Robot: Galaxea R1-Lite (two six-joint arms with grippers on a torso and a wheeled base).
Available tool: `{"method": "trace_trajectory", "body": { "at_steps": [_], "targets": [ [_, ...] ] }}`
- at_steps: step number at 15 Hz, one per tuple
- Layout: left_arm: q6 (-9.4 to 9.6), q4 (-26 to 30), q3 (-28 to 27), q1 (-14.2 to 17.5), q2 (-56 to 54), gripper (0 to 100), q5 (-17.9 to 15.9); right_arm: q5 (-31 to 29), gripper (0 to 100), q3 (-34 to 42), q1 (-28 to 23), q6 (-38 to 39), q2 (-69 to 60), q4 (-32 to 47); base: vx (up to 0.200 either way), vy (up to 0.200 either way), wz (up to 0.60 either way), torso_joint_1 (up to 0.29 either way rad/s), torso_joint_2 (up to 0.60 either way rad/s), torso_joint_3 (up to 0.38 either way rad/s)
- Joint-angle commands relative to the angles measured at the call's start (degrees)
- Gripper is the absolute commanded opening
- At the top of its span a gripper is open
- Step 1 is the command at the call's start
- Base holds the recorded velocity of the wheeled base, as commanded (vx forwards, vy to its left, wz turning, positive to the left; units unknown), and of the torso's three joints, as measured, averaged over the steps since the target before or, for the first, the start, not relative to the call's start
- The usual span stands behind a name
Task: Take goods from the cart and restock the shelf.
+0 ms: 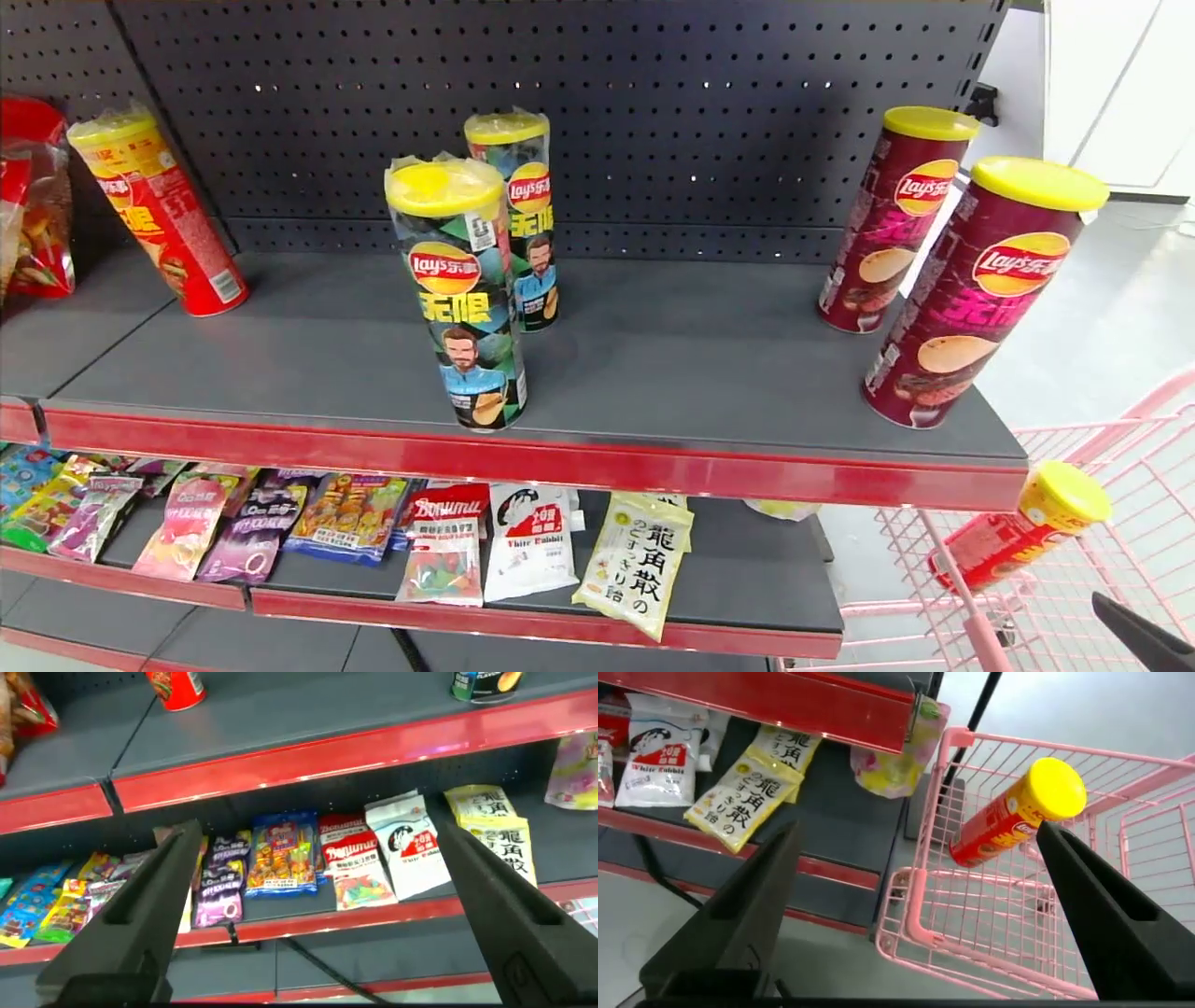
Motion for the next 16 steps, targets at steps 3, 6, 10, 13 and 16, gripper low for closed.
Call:
{"method": "trace_trajectory", "body": {
  "at_steps": [3,6,10,13,16],
  "targets": [
    [0.00,0.1,0.0,0.0,0.3,100,0.0,0.0,100,0.3,-0.1,0.2,-0.1,0.0,0.000,0.000,-0.60,-0.002,0.01,0.007],
    [0.00,0.1,0.0,0.0,0.3,100,0.1,0.1,100,0.7,-0.1,0.2,-0.2,-0.1,0.000,0.000,-0.60,0.004,0.01,0.002],
    [0.00,0.1,0.0,0.0,0.1,100,0.2,0.2,100,0.7,-0.1,0.1,0.2,-0.1,0.000,0.000,-0.45,0.002,0.00,0.002],
    [0.00,0.1,0.0,0.0,-0.2,100,0.3,0.1,100,0.7,-0.1,0.1,0.4,-0.1,0.000,0.000,0.00,0.000,0.00,0.000],
    [0.00,0.1,0.0,0.0,-0.3,100,0.3,-0.1,100,0.9,-0.2,0.0,0.3,0.0,0.000,0.000,0.00,0.000,0.00,0.000]
  ]
}}
